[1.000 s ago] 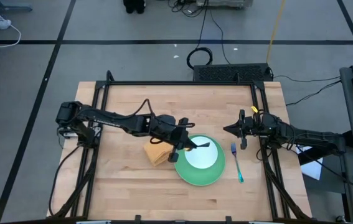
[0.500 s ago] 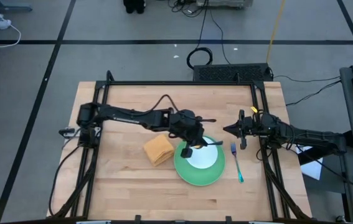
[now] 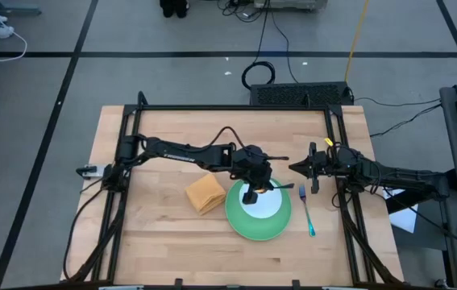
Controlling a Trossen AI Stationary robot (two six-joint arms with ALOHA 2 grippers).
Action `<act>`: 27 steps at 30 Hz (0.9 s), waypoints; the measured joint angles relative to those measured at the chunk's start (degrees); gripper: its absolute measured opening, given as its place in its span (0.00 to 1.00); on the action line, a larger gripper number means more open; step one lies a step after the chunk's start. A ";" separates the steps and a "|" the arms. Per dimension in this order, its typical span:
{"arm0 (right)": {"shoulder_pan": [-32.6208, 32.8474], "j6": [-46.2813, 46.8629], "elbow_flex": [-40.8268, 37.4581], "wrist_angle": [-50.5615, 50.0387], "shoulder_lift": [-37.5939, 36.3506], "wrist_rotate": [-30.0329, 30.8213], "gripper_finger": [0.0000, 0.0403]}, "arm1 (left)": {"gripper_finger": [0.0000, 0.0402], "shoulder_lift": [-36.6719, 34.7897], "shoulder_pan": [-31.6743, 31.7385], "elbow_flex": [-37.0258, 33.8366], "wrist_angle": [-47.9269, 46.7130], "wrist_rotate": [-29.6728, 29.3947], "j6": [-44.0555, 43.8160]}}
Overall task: Set table place
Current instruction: Put the purple spoon into the white bowl
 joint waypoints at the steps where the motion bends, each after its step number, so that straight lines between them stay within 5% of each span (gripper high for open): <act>1: 0.00 -0.02 -0.01 0.00 0.00 -0.01 0.00 | 0.00 0.37 -0.04 0.01 0.32 -0.33 -0.17; 27: 0.02 -0.25 -0.02 0.02 0.09 -0.01 0.00 | 0.00 1.80 -1.41 -0.02 -7.73 -6.78 -2.07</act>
